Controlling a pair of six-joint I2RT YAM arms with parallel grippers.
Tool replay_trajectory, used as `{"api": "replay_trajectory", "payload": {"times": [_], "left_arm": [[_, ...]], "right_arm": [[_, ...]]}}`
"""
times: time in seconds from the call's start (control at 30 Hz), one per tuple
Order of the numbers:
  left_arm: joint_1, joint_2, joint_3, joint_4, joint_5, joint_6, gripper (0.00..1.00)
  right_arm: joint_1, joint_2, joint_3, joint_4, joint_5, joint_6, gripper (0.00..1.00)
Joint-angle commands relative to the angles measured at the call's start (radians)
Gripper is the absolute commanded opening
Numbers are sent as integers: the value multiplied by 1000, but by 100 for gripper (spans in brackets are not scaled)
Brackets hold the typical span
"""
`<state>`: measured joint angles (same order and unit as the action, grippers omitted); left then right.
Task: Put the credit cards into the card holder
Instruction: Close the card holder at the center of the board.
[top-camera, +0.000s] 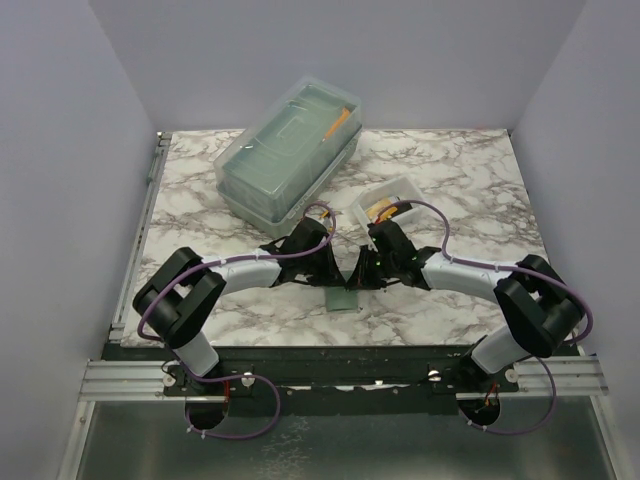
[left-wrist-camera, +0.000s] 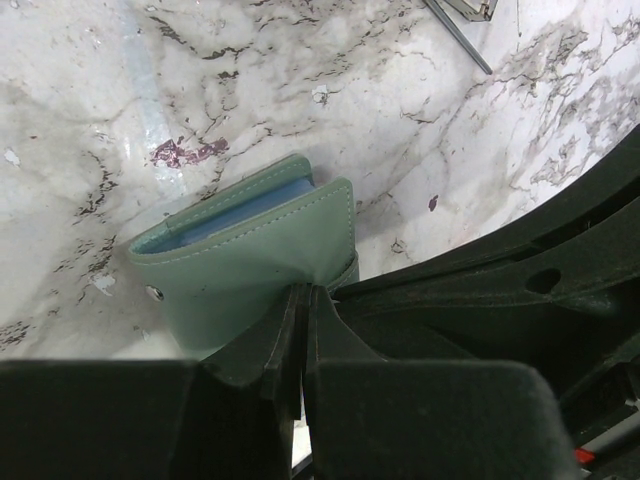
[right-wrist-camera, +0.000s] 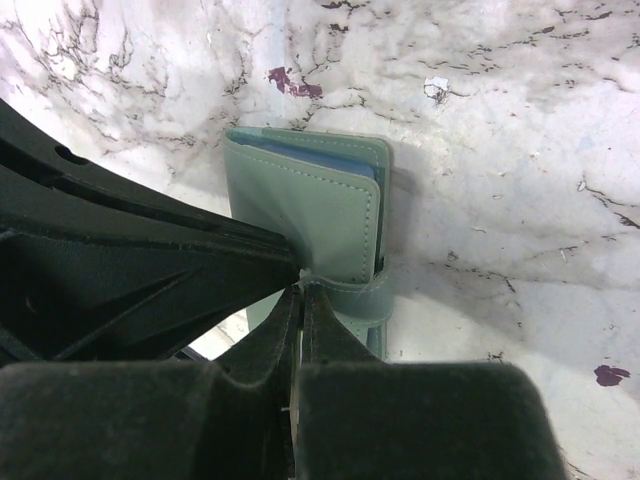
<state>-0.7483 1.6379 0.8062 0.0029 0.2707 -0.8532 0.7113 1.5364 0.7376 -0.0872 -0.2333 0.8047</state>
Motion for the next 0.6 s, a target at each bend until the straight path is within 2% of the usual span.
{"api": "replay_trajectory", "payload": {"times": [0.0,0.1,0.2,0.33,0.57], "left_arm": [[-8,-22,-25,-66,-24,5,13],[-2,-74,-16,-113,-56,14,17],[7,-110,-19,-164,-90,26,17],[13,-113,-48,-178,-103,21,13],[12,-24,-53,-142,-77,22,6]], "right_arm": [[12,34,-27,4,57,26,0],[13,30,-31,-14,86,25,0],[12,27,-28,-34,110,21,0],[15,27,-23,-48,133,19,0],[66,79,33,-87,172,26,0]]}}
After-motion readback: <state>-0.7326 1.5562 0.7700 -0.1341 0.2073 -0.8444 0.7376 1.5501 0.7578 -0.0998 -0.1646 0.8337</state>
